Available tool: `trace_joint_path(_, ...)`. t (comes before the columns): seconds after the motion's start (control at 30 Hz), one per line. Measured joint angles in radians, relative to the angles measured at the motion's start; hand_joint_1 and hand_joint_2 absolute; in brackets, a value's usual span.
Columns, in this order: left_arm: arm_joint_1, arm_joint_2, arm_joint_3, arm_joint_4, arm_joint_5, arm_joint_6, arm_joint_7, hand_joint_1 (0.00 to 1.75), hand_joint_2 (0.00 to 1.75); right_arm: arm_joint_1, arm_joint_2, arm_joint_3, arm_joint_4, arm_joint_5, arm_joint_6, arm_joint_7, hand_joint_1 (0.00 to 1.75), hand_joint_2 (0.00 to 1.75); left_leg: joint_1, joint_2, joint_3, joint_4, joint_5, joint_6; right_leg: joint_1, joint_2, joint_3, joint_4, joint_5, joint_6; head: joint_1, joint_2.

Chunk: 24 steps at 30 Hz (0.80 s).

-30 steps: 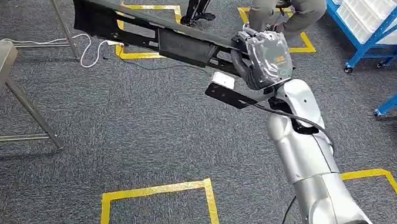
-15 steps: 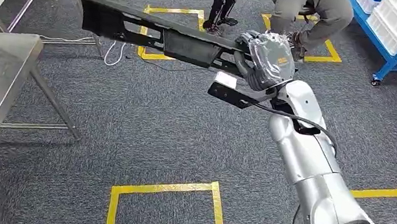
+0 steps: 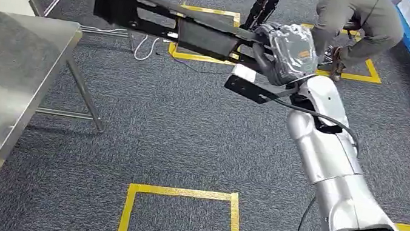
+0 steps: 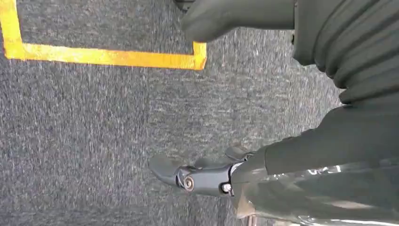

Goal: Take the parts from the cabinet and place them on the table.

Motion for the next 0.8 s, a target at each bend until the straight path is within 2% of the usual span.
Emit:
trace_joint_path(0.03,0.001,0.000,0.000,0.000,-0.002,-0.001,0.000,0.00,1.75,0.002,-0.010,-0.005,0.000,-0.001,0.001,0.002,1.75,1.75,0.001,-0.011,0.000,0.000,0.001,-0.001,-0.003,0.000,-0.006,0.012,0.002,0.007,0.000,0.000)
trace_joint_path(0.07,0.002,-0.001,0.000,0.000,-0.003,-0.001,0.001,0.00,1.75,0.002,-0.018,-0.009,0.000,-0.002,0.001,0.002,1.75,1.75,0.002,-0.022,0.000,0.001,0.002,-0.003,-0.008,0.001,0.012,-0.026,0.021,0.017,0.000,0.000)
trace_joint_path(0.1,0.003,-0.002,0.000,0.000,-0.003,-0.001,0.002,0.00,1.75,0.001,-0.027,-0.013,-0.001,-0.002,0.001,0.001,1.75,1.75,0.004,-0.031,0.000,0.002,0.003,-0.005,-0.013,0.003,0.046,-0.099,0.052,0.029,0.000,0.000)
trace_joint_path(0.13,0.003,-0.002,0.000,0.000,-0.004,-0.001,0.002,0.00,1.75,0.000,-0.031,-0.018,-0.004,-0.003,0.001,0.002,1.75,1.75,0.008,-0.039,0.001,0.003,0.003,-0.008,-0.021,0.010,0.094,-0.199,0.092,0.042,-0.001,0.000)
trace_joint_path(0.17,0.002,-0.001,0.000,0.000,-0.005,-0.001,0.002,0.00,1.75,-0.001,-0.036,-0.022,-0.007,-0.004,0.001,0.002,1.75,1.75,0.009,-0.045,-0.001,0.003,0.004,-0.013,-0.033,0.037,0.132,-0.287,0.121,0.054,0.001,0.000)
trace_joint_path(0.2,0.001,0.000,0.000,0.000,-0.005,-0.001,0.002,0.00,1.75,-0.003,-0.039,-0.025,-0.008,-0.005,0.001,0.002,1.75,1.75,0.003,-0.051,-0.010,0.006,0.006,-0.023,-0.026,0.058,0.146,-0.298,0.118,0.051,0.002,0.000)
trace_joint_path(0.23,-0.001,0.001,0.000,0.000,-0.006,-0.001,0.002,0.00,1.75,-0.003,-0.039,-0.026,-0.009,-0.005,0.000,0.002,1.75,1.75,0.004,-0.055,-0.013,0.006,0.010,-0.029,-0.021,0.045,0.133,-0.303,0.126,0.038,-0.002,0.000)
trace_joint_path(0.3,0.003,-0.001,0.000,0.000,-0.011,-0.002,0.002,0.00,1.75,0.000,-0.044,-0.028,-0.011,-0.003,-0.001,0.002,1.75,1.75,0.009,-0.066,-0.018,-0.003,0.019,-0.041,-0.017,0.034,0.133,-0.299,0.129,0.031,-0.001,0.000)
trace_joint_path(0.33,0.005,0.000,0.000,0.000,-0.012,-0.002,0.002,0.00,1.75,0.000,-0.047,-0.031,-0.011,-0.003,-0.002,0.004,1.75,1.75,0.013,-0.071,-0.021,-0.004,0.021,-0.046,-0.021,0.027,0.133,-0.304,0.134,0.023,-0.003,0.000)
trace_joint_path(0.37,0.006,0.000,0.000,0.000,-0.013,-0.002,0.001,0.00,1.75,-0.001,-0.049,-0.035,-0.015,-0.003,-0.002,0.005,1.75,1.75,0.014,-0.039,-0.028,0.011,0.004,-0.047,-0.023,0.019,0.133,-0.307,0.139,0.011,-0.003,0.000)
trace_joint_path(0.4,0.005,-0.001,0.000,0.000,-0.014,-0.002,0.001,0.00,1.75,-0.001,-0.053,-0.043,-0.021,-0.003,-0.002,0.007,1.75,1.75,0.009,-0.006,-0.047,0.060,-0.034,-0.047,-0.020,0.014,0.132,-0.307,0.139,0.003,-0.008,0.000)
trace_joint_path(0.47,0.003,-0.001,0.000,0.000,-0.018,-0.003,0.001,0.00,1.75,0.000,-0.064,-0.057,-0.025,-0.003,-0.002,0.008,1.75,1.75,0.009,0.007,-0.110,0.213,-0.111,-0.048,-0.010,-0.002,0.132,-0.307,0.138,-0.010,-0.006,0.000)
trace_joint_path(0.5,0.003,-0.001,0.000,0.000,-0.021,-0.005,0.001,0.00,1.75,0.001,-0.070,-0.060,-0.025,-0.002,-0.002,0.008,1.75,1.75,0.008,0.007,-0.139,0.284,-0.136,-0.046,-0.006,-0.011,0.132,-0.307,0.138,-0.011,-0.007,0.000)
trace_joint_path(0.53,0.004,-0.001,-0.001,0.000,-0.023,-0.008,0.001,0.00,1.75,0.004,-0.077,-0.062,-0.025,-0.001,-0.002,0.008,1.75,1.75,0.008,0.007,-0.150,0.313,-0.139,-0.044,-0.002,-0.018,0.132,-0.307,0.137,-0.011,-0.006,0.000)
trace_joint_path(0.57,0.004,-0.001,-0.001,0.000,-0.025,-0.009,0.001,0.00,1.75,0.008,-0.082,-0.066,-0.028,-0.001,-0.002,0.007,1.75,1.75,0.006,0.007,-0.137,0.293,-0.121,-0.039,0.002,-0.027,0.132,-0.306,0.137,-0.012,-0.007,0.000)
trace_joint_path(0.6,0.004,0.000,0.000,0.000,-0.026,-0.009,0.001,0.00,1.75,0.010,-0.086,-0.070,-0.032,-0.001,-0.003,0.007,1.75,1.75,0.003,0.010,-0.109,0.245,-0.096,-0.034,0.003,-0.033,0.133,-0.306,0.136,-0.013,-0.007,0.000)
trace_joint_path(0.63,0.003,0.000,0.000,0.000,-0.029,-0.008,-0.002,0.00,1.75,0.012,-0.094,-0.079,-0.040,-0.001,-0.003,0.005,1.75,1.75,-0.002,0.020,-0.056,0.150,-0.053,-0.024,0.006,-0.042,0.133,-0.306,0.136,-0.013,-0.006,0.000)
trace_joint_path(0.67,0.003,0.001,0.000,0.000,-0.031,-0.008,-0.003,0.00,1.75,0.012,-0.097,-0.084,-0.045,-0.001,-0.003,0.004,1.75,1.75,-0.010,0.041,-0.013,0.074,-0.025,-0.014,0.007,-0.049,0.135,-0.306,0.135,-0.014,-0.007,0.000)
trace_joint_path(0.7,0.001,0.002,-0.001,0.000,-0.031,-0.008,-0.008,0.00,1.75,0.011,-0.105,-0.090,-0.052,-0.002,-0.003,0.003,1.75,1.75,-0.025,0.087,0.013,0.030,-0.035,-0.004,0.014,-0.056,0.133,-0.305,0.134,-0.013,-0.005,0.000)
trace_joint_path(0.73,-0.001,0.003,0.000,-0.001,-0.028,-0.008,-0.019,0.00,1.75,0.011,-0.115,-0.097,-0.055,-0.002,-0.004,0.001,1.75,1.75,-0.028,0.083,0.012,0.017,-0.035,-0.004,0.019,-0.064,0.128,-0.304,0.133,-0.010,-0.006,0.000)
trace_joint_path(0.8,0.001,0.003,0.000,-0.001,-0.018,-0.005,-0.046,0.00,1.75,0.016,-0.123,-0.107,-0.059,-0.003,-0.004,0.000,1.75,1.75,-0.031,0.064,0.007,0.016,-0.032,0.001,0.019,-0.086,0.129,-0.308,0.134,-0.009,-0.006,0.000)
